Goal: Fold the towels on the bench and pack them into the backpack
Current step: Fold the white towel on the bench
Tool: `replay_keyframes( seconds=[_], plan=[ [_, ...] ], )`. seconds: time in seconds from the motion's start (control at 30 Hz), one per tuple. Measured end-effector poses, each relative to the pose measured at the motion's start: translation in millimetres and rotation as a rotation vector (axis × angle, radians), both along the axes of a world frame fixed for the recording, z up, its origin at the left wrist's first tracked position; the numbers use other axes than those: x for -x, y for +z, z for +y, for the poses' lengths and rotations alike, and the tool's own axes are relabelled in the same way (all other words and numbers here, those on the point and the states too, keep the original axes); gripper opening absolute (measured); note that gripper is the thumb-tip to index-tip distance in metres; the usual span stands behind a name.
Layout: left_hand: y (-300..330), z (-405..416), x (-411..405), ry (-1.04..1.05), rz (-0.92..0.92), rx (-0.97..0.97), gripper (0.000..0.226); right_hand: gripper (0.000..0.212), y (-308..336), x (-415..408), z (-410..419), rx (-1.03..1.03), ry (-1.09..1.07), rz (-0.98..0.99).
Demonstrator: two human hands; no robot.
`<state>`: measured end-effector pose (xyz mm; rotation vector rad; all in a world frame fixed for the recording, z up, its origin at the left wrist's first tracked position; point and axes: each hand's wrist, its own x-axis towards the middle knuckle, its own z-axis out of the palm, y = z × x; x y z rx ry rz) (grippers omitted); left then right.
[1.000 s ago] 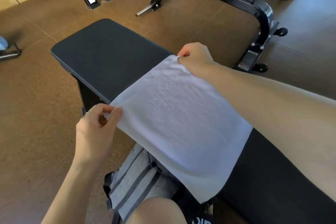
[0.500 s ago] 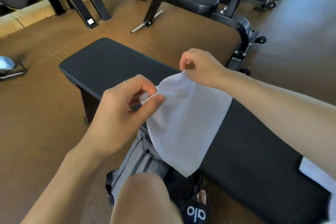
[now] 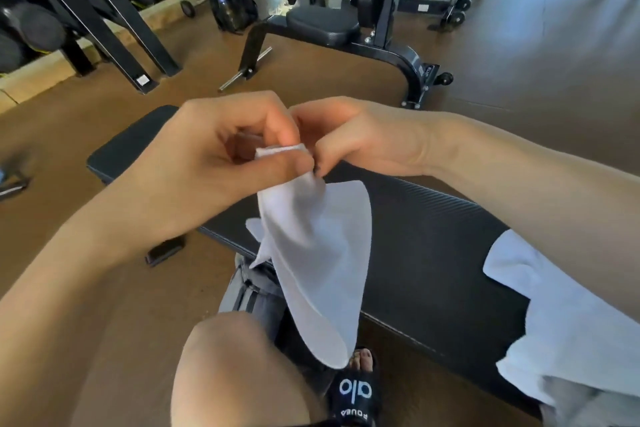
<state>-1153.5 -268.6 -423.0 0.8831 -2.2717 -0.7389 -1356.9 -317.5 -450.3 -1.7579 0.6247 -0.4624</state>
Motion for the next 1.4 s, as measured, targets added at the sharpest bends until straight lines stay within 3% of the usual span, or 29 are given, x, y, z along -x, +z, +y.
replay_keyframes(
  seconds=[0.17,0.3,0.5,0.57,0.63,0.7,0.77,0.87,1.03,1.4],
  plan=[
    [32,-3,15,-0.142,-0.087,-0.196,0.018,0.037,8,20,24,-0.177,0.115,-0.15],
    [55,-3,32,-0.21,-0.155,-0.328,0.019,0.047,7,34,47,-0.403,0.113,-0.341],
    [86,0,68,-0.255,-0.295,-0.406,0.012,0.055,12,57,67,-0.277,-0.058,-0.459],
    [93,1,78,-0.228,-0.345,-0.355,0.012,0.041,14,68,73,-0.217,-0.138,-0.468],
    [99,1,83,-0.201,-0.432,-0.246,0.014,0.018,16,78,79,-0.075,-0.251,-0.404],
    [101,1,88,-0.181,-0.53,-0.156,0.015,0.011,16,85,83,0.141,-0.379,-0.267],
    [101,3,93,-0.16,-0.568,-0.098,0.015,0.009,12,89,87,0.311,-0.482,-0.173],
    [99,6,98,-0.129,-0.571,0.002,0.01,0.023,5,96,93,0.429,-0.567,-0.063],
    [102,1,92,-0.071,-0.666,0.214,0.008,0.024,-7,116,102,0.509,-0.648,0.113],
    [90,-16,76,0.008,-0.599,0.412,0.007,0.031,-55,145,113,0.503,-0.736,0.321]
  ],
)
